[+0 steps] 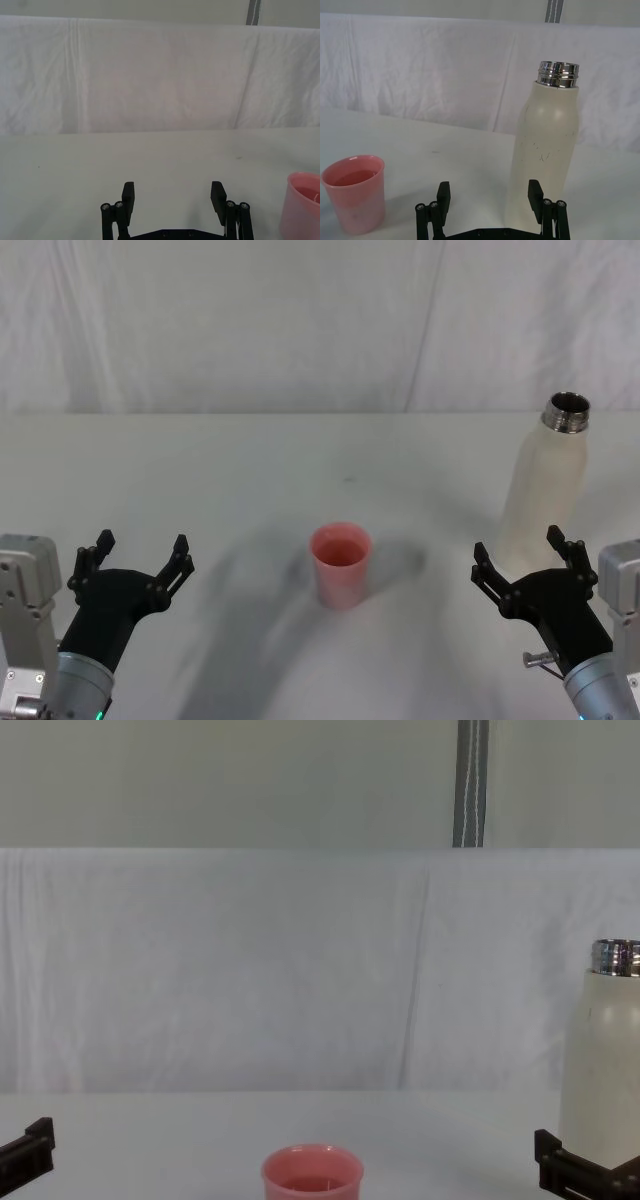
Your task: Grasp the thermos with one hand and pour water into the cup lid.
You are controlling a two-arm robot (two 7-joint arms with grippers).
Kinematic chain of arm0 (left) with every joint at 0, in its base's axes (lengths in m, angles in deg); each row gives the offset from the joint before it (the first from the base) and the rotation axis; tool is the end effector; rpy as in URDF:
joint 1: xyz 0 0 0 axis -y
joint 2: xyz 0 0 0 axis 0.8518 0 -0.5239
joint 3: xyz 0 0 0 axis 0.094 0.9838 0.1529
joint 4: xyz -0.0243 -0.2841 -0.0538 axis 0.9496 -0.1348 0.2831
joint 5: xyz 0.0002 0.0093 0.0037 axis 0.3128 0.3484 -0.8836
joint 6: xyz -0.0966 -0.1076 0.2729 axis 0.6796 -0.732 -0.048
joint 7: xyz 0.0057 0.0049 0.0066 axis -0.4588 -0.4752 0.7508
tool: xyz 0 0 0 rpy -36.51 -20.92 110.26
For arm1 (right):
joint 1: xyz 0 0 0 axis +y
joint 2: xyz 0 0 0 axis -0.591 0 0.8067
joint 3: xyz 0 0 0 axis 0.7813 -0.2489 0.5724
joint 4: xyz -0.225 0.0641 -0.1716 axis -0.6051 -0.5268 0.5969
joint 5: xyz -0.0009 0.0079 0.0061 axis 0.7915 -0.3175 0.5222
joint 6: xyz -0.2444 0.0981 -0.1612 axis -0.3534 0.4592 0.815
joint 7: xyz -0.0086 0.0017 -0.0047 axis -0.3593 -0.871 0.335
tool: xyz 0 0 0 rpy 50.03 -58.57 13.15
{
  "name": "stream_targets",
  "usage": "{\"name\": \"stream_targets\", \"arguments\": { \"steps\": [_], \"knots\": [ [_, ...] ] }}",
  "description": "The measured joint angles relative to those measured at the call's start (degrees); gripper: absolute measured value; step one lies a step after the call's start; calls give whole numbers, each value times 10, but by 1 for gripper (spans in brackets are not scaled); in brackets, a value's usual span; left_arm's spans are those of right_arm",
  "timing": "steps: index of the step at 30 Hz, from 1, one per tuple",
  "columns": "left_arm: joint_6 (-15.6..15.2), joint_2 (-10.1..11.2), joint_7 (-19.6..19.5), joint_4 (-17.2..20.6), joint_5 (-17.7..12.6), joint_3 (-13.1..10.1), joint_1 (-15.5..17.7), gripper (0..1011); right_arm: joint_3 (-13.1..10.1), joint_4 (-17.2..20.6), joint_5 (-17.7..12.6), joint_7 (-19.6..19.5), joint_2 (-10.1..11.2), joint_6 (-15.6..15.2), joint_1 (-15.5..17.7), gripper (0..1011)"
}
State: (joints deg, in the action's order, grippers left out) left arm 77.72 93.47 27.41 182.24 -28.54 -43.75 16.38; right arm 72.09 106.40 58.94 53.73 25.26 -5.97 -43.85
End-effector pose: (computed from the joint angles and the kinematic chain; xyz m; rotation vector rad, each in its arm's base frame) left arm 0.2530 0.0376 -0.2852 -0.0378 0.0138 1.4460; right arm 0.2658 0.0382 -0.2975 -0.0033 -0.0890 -1.3018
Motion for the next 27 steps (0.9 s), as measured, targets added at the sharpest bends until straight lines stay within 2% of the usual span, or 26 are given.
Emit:
{"name": "stream_targets", "arguments": {
  "steps": [27],
  "knots": [
    [0,0,0,0,0,0,0,1001,0,0,0,0,0,0,0,1003]
  ]
}}
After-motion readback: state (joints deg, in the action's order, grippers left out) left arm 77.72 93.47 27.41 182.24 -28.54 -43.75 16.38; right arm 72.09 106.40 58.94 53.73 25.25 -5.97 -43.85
